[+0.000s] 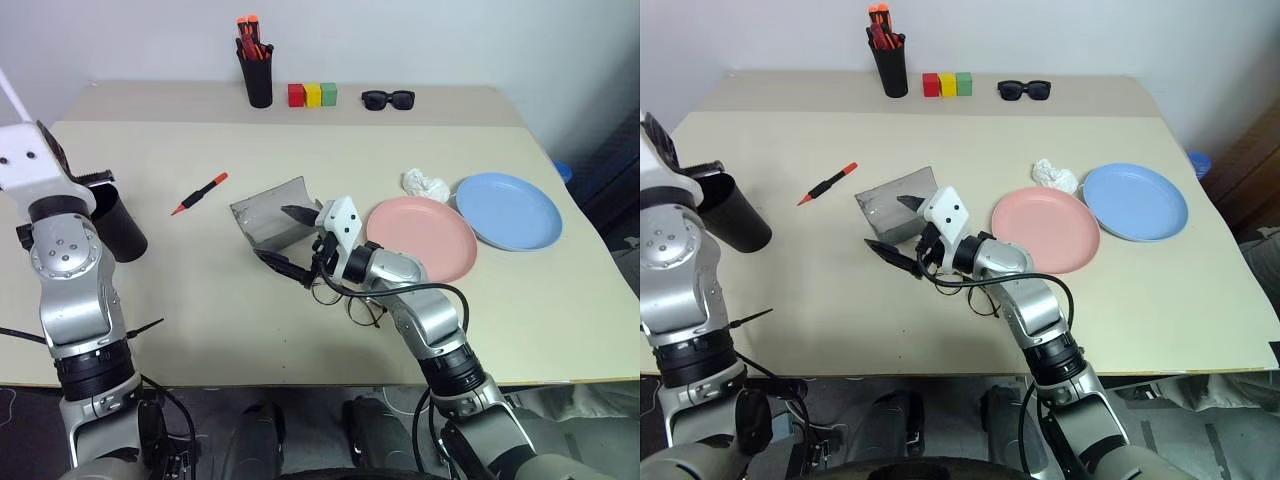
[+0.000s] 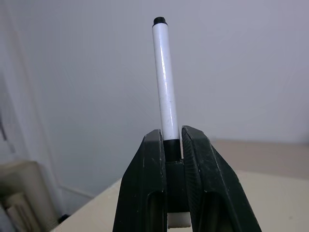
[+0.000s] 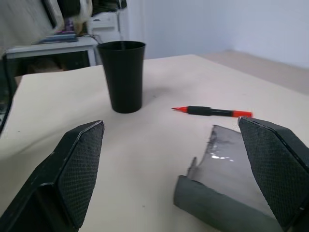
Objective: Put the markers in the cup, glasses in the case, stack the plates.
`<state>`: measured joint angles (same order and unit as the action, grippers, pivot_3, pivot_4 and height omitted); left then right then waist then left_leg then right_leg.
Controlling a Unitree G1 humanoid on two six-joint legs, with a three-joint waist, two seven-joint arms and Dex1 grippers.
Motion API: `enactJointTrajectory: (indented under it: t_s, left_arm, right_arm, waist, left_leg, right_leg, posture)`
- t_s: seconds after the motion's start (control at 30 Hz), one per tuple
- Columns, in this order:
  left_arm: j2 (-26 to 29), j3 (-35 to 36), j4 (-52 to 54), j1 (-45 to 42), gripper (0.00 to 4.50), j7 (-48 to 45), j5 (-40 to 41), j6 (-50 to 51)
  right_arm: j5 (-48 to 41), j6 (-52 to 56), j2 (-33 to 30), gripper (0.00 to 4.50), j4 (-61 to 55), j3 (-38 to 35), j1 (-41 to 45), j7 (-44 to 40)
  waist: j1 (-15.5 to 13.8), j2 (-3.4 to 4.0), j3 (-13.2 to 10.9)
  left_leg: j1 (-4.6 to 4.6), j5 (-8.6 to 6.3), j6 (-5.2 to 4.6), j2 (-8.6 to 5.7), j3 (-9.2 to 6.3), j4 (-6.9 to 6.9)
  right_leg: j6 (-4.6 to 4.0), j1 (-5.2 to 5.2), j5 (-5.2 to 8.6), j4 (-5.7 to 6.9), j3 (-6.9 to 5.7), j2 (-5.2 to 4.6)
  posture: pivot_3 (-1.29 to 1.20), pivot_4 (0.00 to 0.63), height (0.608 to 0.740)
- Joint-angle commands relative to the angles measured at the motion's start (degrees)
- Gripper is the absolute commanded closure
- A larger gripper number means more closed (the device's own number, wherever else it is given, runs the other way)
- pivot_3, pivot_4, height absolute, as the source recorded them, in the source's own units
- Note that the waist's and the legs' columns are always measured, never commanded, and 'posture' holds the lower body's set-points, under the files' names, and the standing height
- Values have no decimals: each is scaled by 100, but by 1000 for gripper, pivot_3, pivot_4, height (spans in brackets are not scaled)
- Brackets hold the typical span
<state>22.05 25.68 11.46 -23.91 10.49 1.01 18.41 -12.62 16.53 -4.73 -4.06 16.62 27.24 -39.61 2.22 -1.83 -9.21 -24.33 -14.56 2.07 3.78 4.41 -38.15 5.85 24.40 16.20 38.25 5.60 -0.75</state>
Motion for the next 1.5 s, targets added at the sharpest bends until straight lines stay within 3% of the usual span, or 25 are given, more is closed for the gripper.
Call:
enactJointTrajectory:
  t_s: [0.03, 0.27, 0.33, 0.37, 0.73, 0.87, 0.9, 1.0, 1.1, 1.13, 1.17, 1.5]
  left_arm:
    - [-17, 58, 66, 88, 4450, 74, -69, -229]
    - [-187, 10, 70, 355, 4450, 202, -144, -280]
    - [-206, 11, 66, 375, 3534, 233, -159, -287]
    - [-206, 11, 60, 387, 3289, 251, -174, -277]
    - [-242, -119, 196, 182, 3289, 71, 26, -262]
    - [-30, -910, 156, -432, 3289, -766, 240, 520]
    - [81, -1184, -11, -633, 3289, -989, 194, 1021]
    - [230, -1639, -585, -1185, 2514, -1339, 171, 2036]
    - [52, -1497, -1391, -1882, 1062, -1313, 397, 2757]
    - [94, -1571, -1734, -2099, 367, -1333, 332, 2892]
    - [175, -1691, -2255, -2378, 51, -1393, 240, 2961]
    - [425, -1788, -6691, -4247, 51, -2088, 156, 1656]
  right_arm:
    - [-80, -124, 79, 0, -90, -5, 86, -14]
    - [-90, -107, 50, 0, -116, -48, 76, -18]
    - [-96, -101, 40, 0, -117, -55, 78, -24]
    - [-99, -90, 37, 0, -128, -54, 74, -27]
    - [-109, -52, 7, 0, -146, -70, 95, -58]
    - [-180, 52, -58, 0, -193, -276, 140, 39]
    - [-201, 80, -79, 0, -196, -351, 160, 80]
    - [-245, 147, -123, 0, -201, -525, 205, 178]
    - [-257, 184, -160, 0, -223, -616, 218, 245]
    - [-258, 188, -174, 0, -241, -631, 209, 263]
    - [-260, 195, -195, 0, -280, -647, 182, 289]
    - [-381, 490, -376, 0, -949, -674, -190, 450]
  waist:
    - [7, -1, 1]
    - [15, -2, 1]
    - [14, -2, 1]
    - [14, -2, 1]
    - [8, -3, 2]
    - [-38, -6, 3]
    - [-71, -7, 3]
    - [-109, -5, 3]
    - [-80, -3, 2]
    - [-63, -3, 2]
    - [-47, -2, 0]
    - [11, -5, -2]
  left_leg:
    - [0, 0, 0, 0, 0, 0]
    - [0, 0, 0, 1, -1, 0]
    - [0, 0, 0, 2, -2, 0]
    - [0, 0, 0, 1, -1, 0]
    - [0, 0, 0, 1, -1, 0]
    - [-3, 0, 0, 0, -2, -1]
    - [-3, 0, 0, -1, -2, -2]
    - [-1, 0, 0, -3, 0, -5]
    - [-1, 0, 0, -1, -1, -2]
    - [-3, 0, 0, 1, -3, 1]
    - [-4, 0, 0, 2, -4, 5]
    - [-14, 1, 1, -1, -5, 6]
  right_leg:
    - [0, 0, 0, 0, 0, 0]
    - [0, 0, 0, 0, -1, 0]
    - [0, 0, 0, 1, -2, 1]
    - [0, 0, 0, 1, -2, 1]
    - [0, 0, 0, 1, -3, 1]
    - [0, 0, 0, -1, -4, 0]
    - [0, -1, 0, -1, -5, 0]
    - [0, -1, 0, -1, -4, 2]
    - [0, 4, 1, -1, -4, 7]
    - [-1, 7, 1, 1, -5, 10]
    - [-1, 10, 1, 0, -5, 11]
    - [1, 12, 2, -6, -9, 8]
  posture:
    - [0, 150, 722]
    - [0, 150, 722]
    - [0, 150, 722]
    - [0, 150, 722]
    - [0, 150, 722]
    - [0, 150, 722]
    - [0, 150, 722]
    - [0, 150, 722]
    - [0, 150, 722]
    - [0, 150, 722]
    - [0, 150, 722]
    - [0, 150, 722]
